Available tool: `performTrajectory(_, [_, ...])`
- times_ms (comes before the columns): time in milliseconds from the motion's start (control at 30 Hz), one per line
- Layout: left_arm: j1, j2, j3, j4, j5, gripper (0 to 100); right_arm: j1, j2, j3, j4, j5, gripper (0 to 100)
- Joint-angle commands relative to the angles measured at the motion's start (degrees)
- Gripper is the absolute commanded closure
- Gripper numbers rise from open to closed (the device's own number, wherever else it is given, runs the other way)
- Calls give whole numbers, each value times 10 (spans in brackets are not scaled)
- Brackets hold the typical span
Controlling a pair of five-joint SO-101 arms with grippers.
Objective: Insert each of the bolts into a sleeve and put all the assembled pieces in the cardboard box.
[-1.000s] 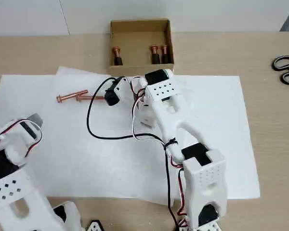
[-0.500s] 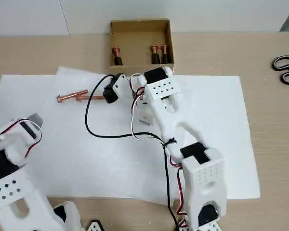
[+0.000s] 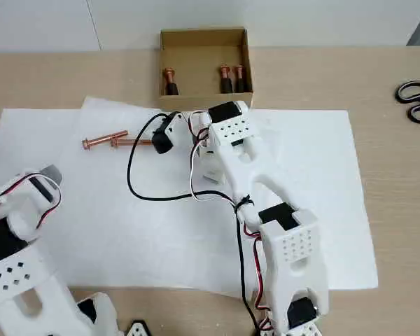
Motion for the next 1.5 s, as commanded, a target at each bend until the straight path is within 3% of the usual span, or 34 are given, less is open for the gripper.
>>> performTrajectory(0, [-1, -10, -22, 1, -4, 761, -1, -1, -12, -3, 5, 805])
performTrajectory(133, [-1, -10, -22, 2, -4, 761, -2, 0, -10, -2, 4, 823])
performTrajectory(400, [-1, -10, -22, 3, -4, 761, 0, 8, -11, -2, -5, 994])
performTrajectory(567, [1, -10, -22, 3, -4, 761, 0, 10, -19, 4, -40, 995])
performTrajectory(700, [1, -10, -22, 3, -4, 761, 0, -9, -84, 85, -67, 995])
performTrajectory(1000, [2, -10, -22, 27, -4, 761, 2, -80, -102, 109, -225, 995])
performTrajectory(1167, [2, -5, -17, 54, -8, 760, 9, -91, -43, 109, -312, 995])
performTrajectory(1233, [2, -8, 2, 55, -37, 760, 9, -89, -10, 107, -328, 991])
performTrajectory(1367, [2, -9, 27, 55, -168, 760, 14, -88, 25, 102, -350, 991])
performTrajectory(1467, [2, -9, 34, 55, -195, 760, 27, -88, 25, 90, -375, 988])
